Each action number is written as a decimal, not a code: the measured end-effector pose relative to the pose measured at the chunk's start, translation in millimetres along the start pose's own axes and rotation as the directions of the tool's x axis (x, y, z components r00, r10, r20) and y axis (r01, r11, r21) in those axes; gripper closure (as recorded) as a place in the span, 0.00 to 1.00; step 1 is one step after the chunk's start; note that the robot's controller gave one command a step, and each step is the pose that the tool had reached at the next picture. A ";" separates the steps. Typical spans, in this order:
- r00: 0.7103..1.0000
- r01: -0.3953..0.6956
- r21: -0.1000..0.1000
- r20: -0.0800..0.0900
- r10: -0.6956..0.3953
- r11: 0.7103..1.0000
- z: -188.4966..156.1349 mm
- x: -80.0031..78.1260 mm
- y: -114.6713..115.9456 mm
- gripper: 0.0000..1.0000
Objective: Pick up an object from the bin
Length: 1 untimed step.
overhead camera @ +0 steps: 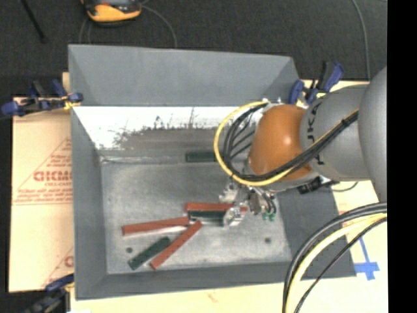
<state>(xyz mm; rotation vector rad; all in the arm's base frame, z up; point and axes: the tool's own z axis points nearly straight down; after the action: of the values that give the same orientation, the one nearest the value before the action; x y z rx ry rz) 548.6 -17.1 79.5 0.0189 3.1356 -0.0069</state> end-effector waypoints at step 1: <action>1.000 0.012 -0.004 0.000 -0.012 1.000 -135.4 -14.7 6.8 1.00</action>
Offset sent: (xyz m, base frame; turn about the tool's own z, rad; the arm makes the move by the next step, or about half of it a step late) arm 0.0000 0.0000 0.0000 0.0000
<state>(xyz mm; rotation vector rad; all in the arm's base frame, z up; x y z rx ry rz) 562.6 -9.9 214.9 -0.0004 3.1362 -0.0014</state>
